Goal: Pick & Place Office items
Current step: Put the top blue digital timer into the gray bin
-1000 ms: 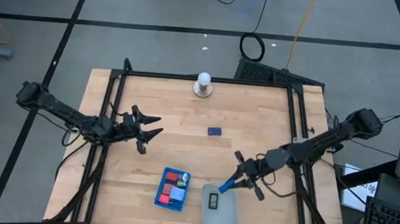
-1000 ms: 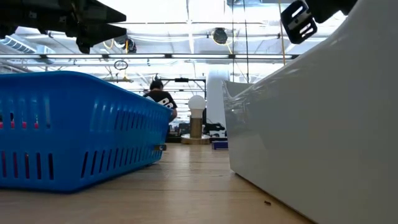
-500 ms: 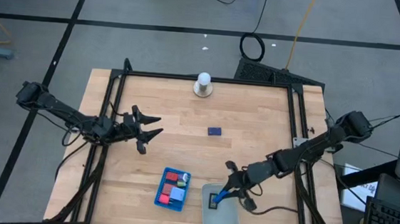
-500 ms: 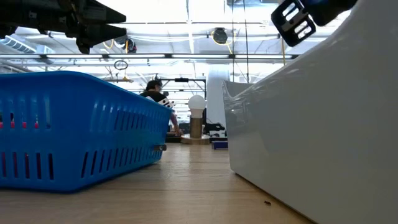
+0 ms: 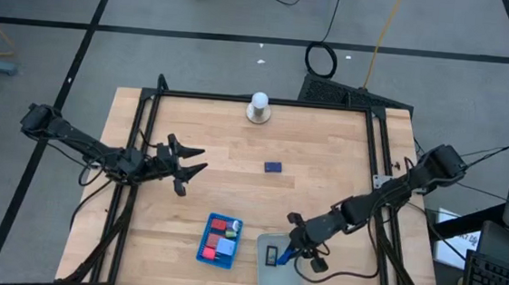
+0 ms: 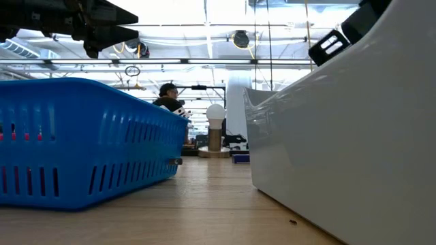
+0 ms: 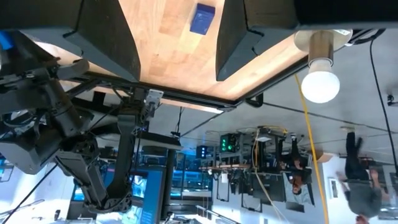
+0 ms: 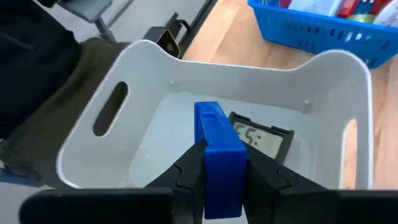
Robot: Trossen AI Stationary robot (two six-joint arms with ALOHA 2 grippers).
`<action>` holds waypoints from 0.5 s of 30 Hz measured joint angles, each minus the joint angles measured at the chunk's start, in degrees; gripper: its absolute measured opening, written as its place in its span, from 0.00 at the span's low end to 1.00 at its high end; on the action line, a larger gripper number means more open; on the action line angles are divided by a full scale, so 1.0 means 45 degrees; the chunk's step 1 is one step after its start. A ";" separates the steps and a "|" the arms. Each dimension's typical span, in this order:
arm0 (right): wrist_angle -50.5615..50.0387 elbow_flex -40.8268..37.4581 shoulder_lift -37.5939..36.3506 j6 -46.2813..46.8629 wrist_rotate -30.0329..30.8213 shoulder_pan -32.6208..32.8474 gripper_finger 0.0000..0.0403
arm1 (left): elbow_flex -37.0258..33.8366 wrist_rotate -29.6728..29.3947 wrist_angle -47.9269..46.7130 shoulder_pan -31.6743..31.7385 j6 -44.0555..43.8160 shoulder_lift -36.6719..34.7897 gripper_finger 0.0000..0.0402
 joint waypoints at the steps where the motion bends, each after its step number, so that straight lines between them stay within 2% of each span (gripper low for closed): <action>1: 0.0068 -0.0036 0.0063 0.0030 0.0006 0.0001 0.18 | 0.0000 0.0000 0.0002 0.0000 0.0046 0.0000 0.53; 4: -0.0048 -0.0186 0.0082 0.0047 0.0021 0.0035 0.19 | 0.0000 0.0000 0.0019 0.0000 0.0095 0.0000 0.53; 10: 0.0061 -0.0227 0.0068 -0.0041 0.0008 0.0035 0.13 | 0.0000 0.0000 0.0072 0.0000 0.0099 0.0000 0.53; 15: 0.0111 -0.0227 0.0068 -0.0041 0.0007 0.0035 0.18 | 0.0000 0.0000 0.0083 0.0000 0.0021 0.0000 0.53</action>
